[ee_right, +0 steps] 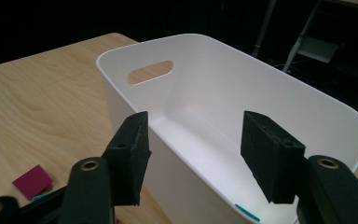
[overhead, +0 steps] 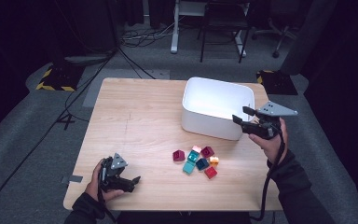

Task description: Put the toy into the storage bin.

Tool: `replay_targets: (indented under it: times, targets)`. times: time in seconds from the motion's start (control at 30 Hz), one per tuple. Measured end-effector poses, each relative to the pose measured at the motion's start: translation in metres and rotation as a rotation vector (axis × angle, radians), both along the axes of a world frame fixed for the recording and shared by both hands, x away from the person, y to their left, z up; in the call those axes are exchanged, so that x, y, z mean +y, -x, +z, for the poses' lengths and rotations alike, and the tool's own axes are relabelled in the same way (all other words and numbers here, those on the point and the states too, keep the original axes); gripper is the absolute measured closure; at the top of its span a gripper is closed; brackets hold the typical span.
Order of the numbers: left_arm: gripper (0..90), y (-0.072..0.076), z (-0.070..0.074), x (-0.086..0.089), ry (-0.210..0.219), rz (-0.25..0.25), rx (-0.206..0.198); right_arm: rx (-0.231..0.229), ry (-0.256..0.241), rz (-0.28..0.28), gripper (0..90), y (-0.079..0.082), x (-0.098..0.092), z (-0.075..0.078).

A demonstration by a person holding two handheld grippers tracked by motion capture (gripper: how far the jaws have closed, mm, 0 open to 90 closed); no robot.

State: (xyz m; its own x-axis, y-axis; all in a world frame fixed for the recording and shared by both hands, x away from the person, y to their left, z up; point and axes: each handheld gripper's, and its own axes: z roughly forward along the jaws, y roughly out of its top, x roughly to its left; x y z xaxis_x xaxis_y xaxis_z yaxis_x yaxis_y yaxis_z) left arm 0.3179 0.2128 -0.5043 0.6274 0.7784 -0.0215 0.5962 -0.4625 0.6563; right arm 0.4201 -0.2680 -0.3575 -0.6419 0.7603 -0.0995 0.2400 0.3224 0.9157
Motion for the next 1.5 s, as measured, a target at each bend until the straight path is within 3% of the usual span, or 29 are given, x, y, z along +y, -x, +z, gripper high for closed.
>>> replay_targets:
  times: [0.2,0.4,0.67,1.07,1.17,1.5]
  targets:
    - [0.6,0.0,0.0,0.0,0.002,0.001,0.001,-0.007,-0.019,0.094,42.3,0.018,0.001,-0.002]
    - [0.6,0.0,0.0,0.0,0.002,-0.003,0.002,0.007,0.024,0.152,41.6,0.032,0.004,-0.016]
    - [0.6,0.0,0.0,0.0,0.002,-0.003,0.001,0.048,0.075,0.21,40.7,0.045,0.011,-0.046]
    - [0.6,0.0,0.0,0.0,0.002,0.001,0.001,0.146,0.131,0.261,40.9,0.059,0.014,-0.099]
    - [0.6,0.0,0.0,0.0,0.002,0.0,0.002,0.159,0.159,0.265,41.0,0.061,0.015,-0.106]
    - [0.6,0.0,0.0,0.0,0.0,0.0,0.0,0.184,0.154,0.292,41.0,0.059,0.022,-0.12]
